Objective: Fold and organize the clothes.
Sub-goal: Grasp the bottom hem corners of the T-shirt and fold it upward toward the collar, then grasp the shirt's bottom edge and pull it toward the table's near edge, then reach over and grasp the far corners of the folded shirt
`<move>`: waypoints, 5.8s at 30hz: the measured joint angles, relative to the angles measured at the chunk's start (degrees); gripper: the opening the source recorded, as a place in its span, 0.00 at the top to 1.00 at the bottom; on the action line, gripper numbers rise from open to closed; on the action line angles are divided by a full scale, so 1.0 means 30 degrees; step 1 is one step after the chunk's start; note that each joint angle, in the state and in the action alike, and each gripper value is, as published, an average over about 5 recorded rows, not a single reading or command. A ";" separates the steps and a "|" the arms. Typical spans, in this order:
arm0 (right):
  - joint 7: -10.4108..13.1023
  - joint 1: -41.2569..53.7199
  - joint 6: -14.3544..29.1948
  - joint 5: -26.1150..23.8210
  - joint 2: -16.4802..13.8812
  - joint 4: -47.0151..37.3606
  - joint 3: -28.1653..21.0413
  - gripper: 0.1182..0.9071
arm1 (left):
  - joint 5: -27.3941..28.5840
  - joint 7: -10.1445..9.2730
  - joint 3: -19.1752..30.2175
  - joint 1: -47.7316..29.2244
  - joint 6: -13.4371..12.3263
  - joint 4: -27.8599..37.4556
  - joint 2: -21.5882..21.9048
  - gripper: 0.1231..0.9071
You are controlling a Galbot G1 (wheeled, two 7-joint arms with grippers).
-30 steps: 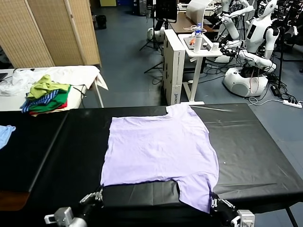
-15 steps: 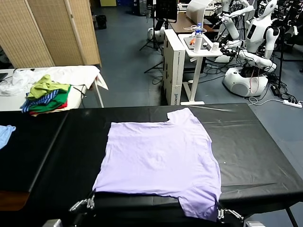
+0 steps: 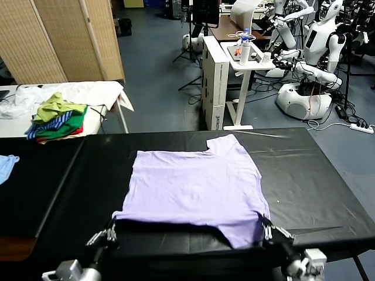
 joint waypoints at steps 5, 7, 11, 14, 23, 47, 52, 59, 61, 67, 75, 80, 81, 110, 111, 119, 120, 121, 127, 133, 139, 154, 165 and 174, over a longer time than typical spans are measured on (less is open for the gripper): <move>0.0038 0.1777 -0.0214 -0.0163 -0.0091 -0.1104 -0.0974 0.97 | 0.0333 0.0040 0.0411 -0.1386 0.0117 0.0905 0.0294 0.97; 0.0019 0.2273 -0.0231 -0.0303 -0.0059 -0.1496 -0.1288 0.97 | 0.0410 0.0044 0.0615 -0.1906 0.0166 0.1253 0.0495 0.97; -0.0007 0.2911 -0.0235 -0.0597 0.0090 -0.2196 -0.1659 0.97 | 0.0481 0.0052 0.1048 -0.2838 0.0244 0.1942 0.1027 0.97; -0.0004 0.3169 -0.0208 -0.0944 0.0214 -0.2623 -0.1754 0.97 | 0.0482 0.0059 0.1327 -0.3407 0.0278 0.2441 0.1433 0.97; -0.0158 0.3346 -0.0548 -0.1251 0.0507 -0.3386 -0.1801 0.97 | 0.0408 0.0017 0.1578 -0.4409 0.0323 0.3449 0.2017 0.97; -0.1140 -0.2414 -0.1560 -0.0857 -0.0050 0.0693 0.1491 0.07 | 0.0644 0.0058 0.0971 -0.2874 0.0727 0.2464 0.1391 0.00; -0.1173 -0.2709 -0.1417 -0.0889 -0.0024 0.0598 0.1566 0.18 | 0.0457 0.0061 0.0959 -0.2503 0.0865 0.2456 0.1255 0.02; -0.1230 -0.2947 -0.1270 -0.0833 0.0000 0.0480 0.1623 0.42 | 0.0438 0.0068 0.0955 -0.2423 0.0895 0.2611 0.1151 0.19; -0.1264 -0.2967 -0.1200 -0.0794 0.0032 0.0395 0.1629 0.49 | 0.0454 0.0068 0.0944 -0.2412 0.0890 0.2666 0.1137 0.22; -0.1393 -0.3048 -0.0907 -0.0736 0.0094 0.0211 0.1649 0.82 | 0.0516 0.0070 0.0923 -0.2453 0.0868 0.2868 0.1021 0.42; -0.1060 -0.3593 -0.1610 -0.0065 -0.0300 0.0950 0.1893 0.97 | 0.0592 0.0084 0.0920 -0.2291 0.0859 0.2837 0.1081 0.96; -0.0818 -0.4261 -0.2657 0.0248 -0.0777 0.1935 0.2223 0.97 | 0.0908 -0.0054 0.0798 -0.1808 0.0930 0.2363 0.1314 0.97; -0.0767 -0.4414 -0.2844 0.0274 -0.0862 0.2143 0.2300 0.97 | 0.1039 -0.0086 0.0743 -0.1649 0.0947 0.2225 0.1381 0.97; -0.0145 -0.8141 -0.6601 0.0628 -0.1201 0.6831 0.3955 0.28 | 0.2027 -0.1513 -0.0520 0.4394 0.1976 -0.1826 0.0949 0.45; -0.0136 -0.8187 -0.6559 0.0878 -0.1237 0.7027 0.4106 0.20 | 0.2004 -0.1610 -0.0559 0.4447 0.2135 -0.1956 0.0938 0.38; 0.0248 -0.5266 -0.5041 0.2540 -0.2056 0.6524 0.4096 0.00 | 0.1101 -0.2134 -0.1009 0.4541 0.3353 -0.3360 0.1210 0.01; 0.0305 -0.4479 -0.4965 0.2690 -0.2221 0.6118 0.3858 0.00 | 0.0709 -0.2332 -0.1098 0.4355 0.3494 -0.3519 0.1324 0.00; 0.0391 -0.3650 -0.4950 0.2843 -0.2375 0.5657 0.3584 0.00 | 0.0241 -0.2552 -0.1189 0.4079 0.3669 -0.3641 0.1463 0.00; 0.1306 0.1709 -0.5698 0.4087 -0.2977 0.2126 0.1254 0.00 | -0.3133 -0.2639 -0.1327 0.0712 0.4248 -0.3046 0.2877 0.00; 0.1973 0.6586 -0.6921 0.4911 -0.2825 -0.1205 -0.1450 0.00 | -0.6051 -0.2560 -0.0651 -0.3230 0.5010 -0.0957 0.4592 0.00; 0.2054 1.0319 -0.7581 0.4991 -0.2284 -0.4214 -0.3965 0.00 | -0.8218 -0.3107 0.0473 -0.7084 0.6061 0.1656 0.6153 0.00; 0.1185 1.5119 -0.7715 0.4202 0.0082 -0.9872 -0.7398 0.00 | -0.8742 -0.3032 0.3825 -1.3565 0.6472 0.8216 0.7293 0.00; 0.1207 1.6115 -0.7722 0.3958 0.0976 -1.1441 -0.8229 0.07 | -0.8724 -0.2697 0.4023 -1.4018 0.6638 0.9352 0.7474 0.00; 0.1302 1.6008 -0.7722 0.3877 0.1034 -1.1482 -0.8277 0.15 | -0.9169 -0.2463 0.4070 -1.3942 0.6825 0.9192 0.7329 0.15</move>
